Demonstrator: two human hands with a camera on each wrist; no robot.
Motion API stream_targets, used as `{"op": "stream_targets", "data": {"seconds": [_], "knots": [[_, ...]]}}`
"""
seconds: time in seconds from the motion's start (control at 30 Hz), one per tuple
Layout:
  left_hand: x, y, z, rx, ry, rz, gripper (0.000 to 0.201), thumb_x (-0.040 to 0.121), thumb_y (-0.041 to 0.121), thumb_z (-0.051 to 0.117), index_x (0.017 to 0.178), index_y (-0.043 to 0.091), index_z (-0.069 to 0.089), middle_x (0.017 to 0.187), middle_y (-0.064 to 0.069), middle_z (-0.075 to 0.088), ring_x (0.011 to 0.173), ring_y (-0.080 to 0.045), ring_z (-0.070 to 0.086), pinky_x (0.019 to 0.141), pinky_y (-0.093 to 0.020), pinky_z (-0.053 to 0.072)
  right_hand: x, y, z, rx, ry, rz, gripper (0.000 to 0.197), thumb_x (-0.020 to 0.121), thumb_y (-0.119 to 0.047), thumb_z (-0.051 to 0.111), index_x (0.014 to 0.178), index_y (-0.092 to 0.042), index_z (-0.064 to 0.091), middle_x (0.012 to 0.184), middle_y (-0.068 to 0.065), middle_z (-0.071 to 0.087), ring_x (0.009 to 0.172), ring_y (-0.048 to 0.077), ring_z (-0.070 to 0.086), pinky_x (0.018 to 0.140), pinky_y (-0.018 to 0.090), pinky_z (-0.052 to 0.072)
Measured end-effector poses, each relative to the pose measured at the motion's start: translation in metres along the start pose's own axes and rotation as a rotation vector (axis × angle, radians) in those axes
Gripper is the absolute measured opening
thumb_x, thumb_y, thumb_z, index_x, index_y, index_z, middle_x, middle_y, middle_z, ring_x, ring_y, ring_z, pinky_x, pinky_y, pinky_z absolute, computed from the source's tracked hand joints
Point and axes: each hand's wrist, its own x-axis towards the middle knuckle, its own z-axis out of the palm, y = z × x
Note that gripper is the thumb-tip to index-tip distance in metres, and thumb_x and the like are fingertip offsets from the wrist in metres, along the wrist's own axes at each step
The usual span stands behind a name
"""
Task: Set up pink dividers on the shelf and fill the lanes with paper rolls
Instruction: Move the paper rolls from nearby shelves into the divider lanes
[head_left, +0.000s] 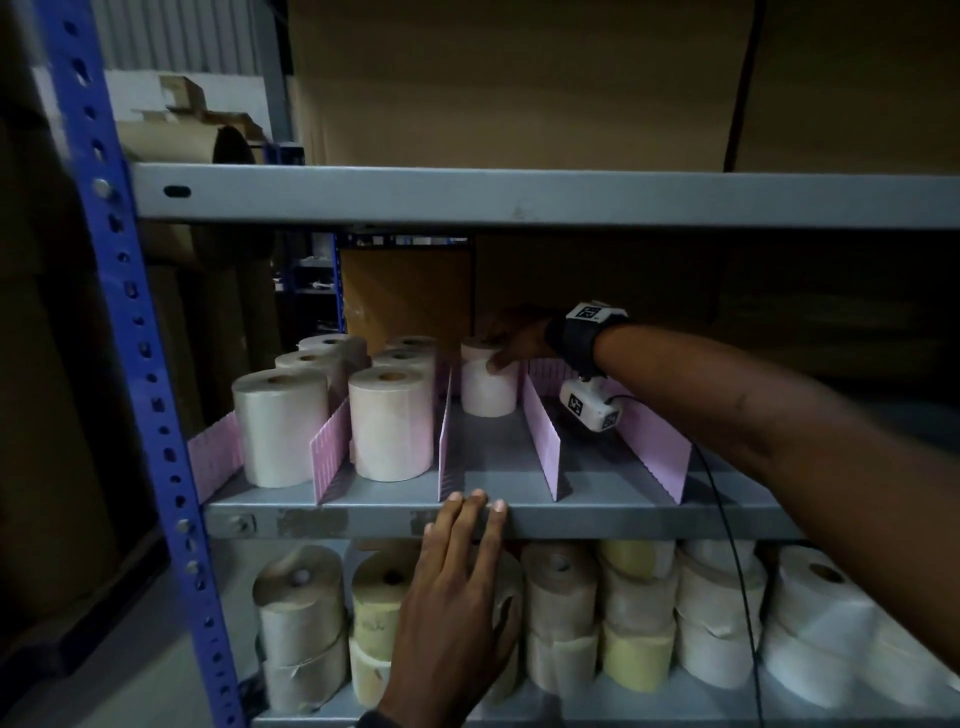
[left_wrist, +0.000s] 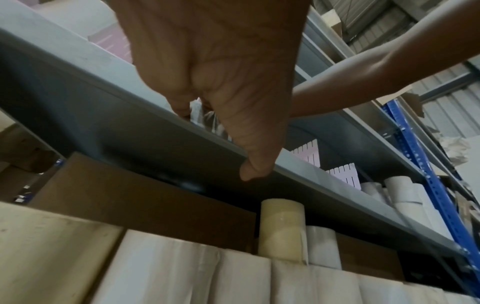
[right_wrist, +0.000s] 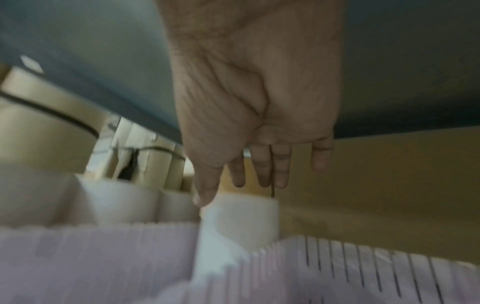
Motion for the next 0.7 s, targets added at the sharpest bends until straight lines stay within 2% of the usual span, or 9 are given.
{"op": "stream_targets", "data": {"seconds": [0.1, 0.17, 0.27, 0.3, 0.4, 0.47, 0.53, 0.6, 0.7], "knots": [[-0.001, -0.003, 0.002, -0.021, -0.004, 0.008, 0.093, 0.071, 0.037, 0.084, 0.152, 0.004, 0.051, 0.156, -0.018, 0.049, 0.146, -0.040, 0.045, 0.103, -0.054, 0.053, -0.016, -0.007, -0.009, -0.027, 0.020, 0.021, 0.057, 0.089, -0.038, 0.066, 0.140, -0.015, 0.052, 0.145, 0.009, 0.049, 0.130, 0.028, 0.047, 0.108, 0.039, 0.037], [-0.001, -0.003, 0.001, -0.032, -0.004, 0.022, 0.093, 0.072, 0.037, 0.084, 0.152, 0.004, 0.050, 0.156, -0.018, 0.048, 0.146, -0.040, 0.044, 0.105, -0.054, 0.052, -0.034, -0.013, -0.016, -0.074, 0.032, -0.010, 0.053, 0.094, -0.037, 0.059, 0.141, -0.014, 0.050, 0.147, 0.010, 0.047, 0.132, 0.029, 0.045, 0.109, 0.036, 0.035], [-0.001, -0.003, -0.004, -0.038, -0.028, 0.008, 0.094, 0.076, 0.039, 0.083, 0.155, 0.007, 0.045, 0.160, -0.017, 0.044, 0.149, -0.039, 0.040, 0.110, -0.055, 0.049, -0.070, -0.025, -0.028, -0.046, 0.051, -0.004, 0.044, 0.094, -0.038, 0.060, 0.127, -0.009, 0.060, 0.133, 0.012, 0.059, 0.113, 0.026, 0.057, 0.092, 0.032, 0.043], [-0.002, -0.002, -0.006, -0.043, -0.047, -0.003, 0.095, 0.080, 0.041, 0.080, 0.159, 0.008, 0.039, 0.164, -0.016, 0.037, 0.153, -0.037, 0.033, 0.115, -0.054, 0.044, -0.086, -0.030, -0.032, -0.023, 0.052, -0.014, 0.044, 0.094, -0.039, 0.061, 0.124, -0.008, 0.062, 0.129, 0.011, 0.062, 0.108, 0.024, 0.059, 0.090, 0.032, 0.045], [0.000, -0.005, -0.013, -0.027, -0.192, -0.017, 0.101, 0.092, 0.050, 0.063, 0.167, 0.016, 0.004, 0.175, -0.007, -0.003, 0.161, -0.028, -0.006, 0.130, -0.049, 0.016, -0.142, -0.039, -0.037, 0.017, 0.126, -0.062, 0.049, 0.091, -0.045, 0.063, 0.129, -0.014, 0.061, 0.127, 0.004, 0.064, 0.110, 0.019, 0.061, 0.091, 0.027, 0.048], [-0.002, -0.008, -0.025, 0.016, -0.270, 0.002, 0.101, 0.096, 0.052, 0.059, 0.166, 0.017, -0.005, 0.174, -0.003, -0.016, 0.160, -0.023, -0.016, 0.131, -0.043, 0.007, -0.186, -0.043, -0.033, 0.016, 0.198, -0.098, 0.047, 0.089, -0.048, 0.063, 0.125, -0.017, 0.064, 0.124, 0.001, 0.067, 0.109, 0.016, 0.063, 0.093, 0.031, 0.051], [-0.010, -0.009, -0.037, 0.010, -0.296, 0.019, 0.097, 0.099, 0.051, 0.057, 0.166, 0.015, -0.002, 0.174, -0.003, -0.014, 0.161, -0.022, -0.013, 0.131, -0.040, 0.008, -0.229, -0.045, -0.022, 0.032, 0.264, -0.105, 0.047, 0.088, -0.050, 0.063, 0.124, -0.020, 0.066, 0.124, -0.002, 0.068, 0.110, 0.014, 0.063, 0.092, 0.033, 0.052], [-0.028, -0.003, -0.048, -0.099, -0.272, 0.014, 0.091, 0.099, 0.047, 0.059, 0.167, 0.016, 0.007, 0.175, -0.002, -0.007, 0.162, -0.021, -0.005, 0.131, -0.037, 0.011, -0.275, -0.043, -0.002, 0.061, 0.310, -0.058, 0.051, 0.085, -0.057, 0.060, 0.125, -0.025, 0.065, 0.124, -0.007, 0.067, 0.105, 0.008, 0.064, 0.087, 0.029, 0.052], [-0.062, 0.021, -0.061, -0.316, -0.158, 0.005, 0.079, 0.095, 0.035, 0.070, 0.161, 0.013, 0.034, 0.172, -0.006, 0.019, 0.159, -0.025, 0.022, 0.125, -0.037, 0.031, -0.342, -0.038, 0.030, 0.102, 0.349, 0.029, 0.056, 0.080, -0.068, 0.051, 0.121, -0.033, 0.064, 0.113, -0.014, 0.069, 0.086, -0.004, 0.063, 0.071, 0.021, 0.047]]}}
